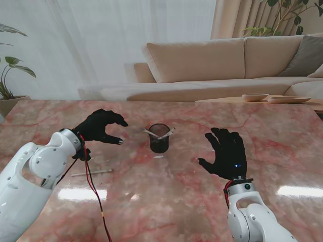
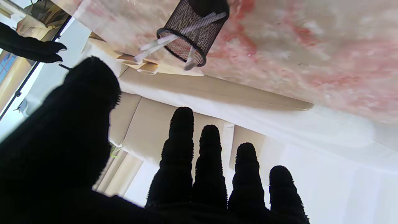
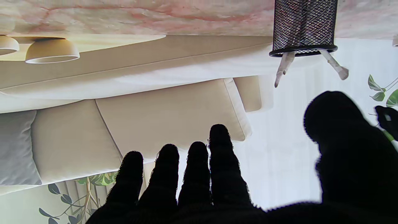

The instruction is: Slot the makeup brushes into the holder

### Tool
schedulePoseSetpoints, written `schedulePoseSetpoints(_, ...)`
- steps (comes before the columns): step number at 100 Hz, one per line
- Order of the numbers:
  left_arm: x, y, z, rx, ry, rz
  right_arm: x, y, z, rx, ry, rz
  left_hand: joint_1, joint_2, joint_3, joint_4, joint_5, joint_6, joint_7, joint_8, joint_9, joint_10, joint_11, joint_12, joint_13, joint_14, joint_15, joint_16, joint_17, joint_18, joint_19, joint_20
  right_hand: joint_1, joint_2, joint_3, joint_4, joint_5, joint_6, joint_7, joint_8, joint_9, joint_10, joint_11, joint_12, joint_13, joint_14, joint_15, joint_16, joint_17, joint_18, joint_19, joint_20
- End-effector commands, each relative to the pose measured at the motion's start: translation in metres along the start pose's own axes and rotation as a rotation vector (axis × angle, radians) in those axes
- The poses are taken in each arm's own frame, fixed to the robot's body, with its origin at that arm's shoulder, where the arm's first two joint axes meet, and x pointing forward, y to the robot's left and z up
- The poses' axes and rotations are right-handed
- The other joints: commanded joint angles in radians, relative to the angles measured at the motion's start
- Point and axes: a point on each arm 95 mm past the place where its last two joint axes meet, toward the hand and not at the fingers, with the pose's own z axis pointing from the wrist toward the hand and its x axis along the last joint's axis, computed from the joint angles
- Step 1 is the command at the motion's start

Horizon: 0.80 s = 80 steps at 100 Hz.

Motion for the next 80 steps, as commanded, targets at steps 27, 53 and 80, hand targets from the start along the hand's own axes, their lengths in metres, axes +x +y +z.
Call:
schedulePoseSetpoints(27,-0.021,0.024,-0.043,-0.084,-0.057,0.107,-0.016,-0.006,-0.01,0.045,-0.016,0.023,-0.029,0.048,-0.085,0.014,-0.058,0.039,-0.083,-0.034,-0.054,0.012,-0.031,-0.041,0.04,0.003,-0.02,-0.029,0.015,-0.044,0.001,-0.017,-0.206,0.069,0.034,0.075,-0.096,0.02,-0.078,-0.033,0.026,0.028,-0.107,-0.106,0.014,-0.009,-0.117,-0.1,-0.007,-0.028,-0.128,-0.091)
schedulePoseSetpoints(53,-0.034,0.059,-0.058,-0.054,-0.119,0.097,-0.03,-0.002,-0.009,0.078,0.019,0.088,-0.035,0.126,-0.085,0.07,-0.089,0.056,-0.102,-0.044,-0.09,0.016,-0.028,-0.055,0.025,0.004,-0.013,-0.024,0.01,-0.01,0.094,-0.057,-0.356,0.212,0.049,0.192,-0.087,0.01,-0.14,-0.071,0.109,0.037,-0.197,-0.239,0.101,-0.032,-0.217,-0.206,0.046,-0.084,-0.192,-0.169)
schedulePoseSetpoints(80,-0.048,0.089,-0.062,-0.052,-0.165,0.117,-0.036,-0.009,-0.005,0.092,-0.007,0.149,-0.027,0.094,-0.049,0.064,-0.081,0.03,0.0,0.01,-0.07,0.007,-0.006,-0.025,0.015,0.008,0.002,0.008,-0.004,0.011,0.166,-0.054,-0.376,0.245,0.047,0.229,-0.065,0.003,-0.134,-0.085,0.132,0.042,-0.187,-0.259,0.124,-0.021,-0.215,-0.226,0.095,-0.072,-0.177,-0.205)
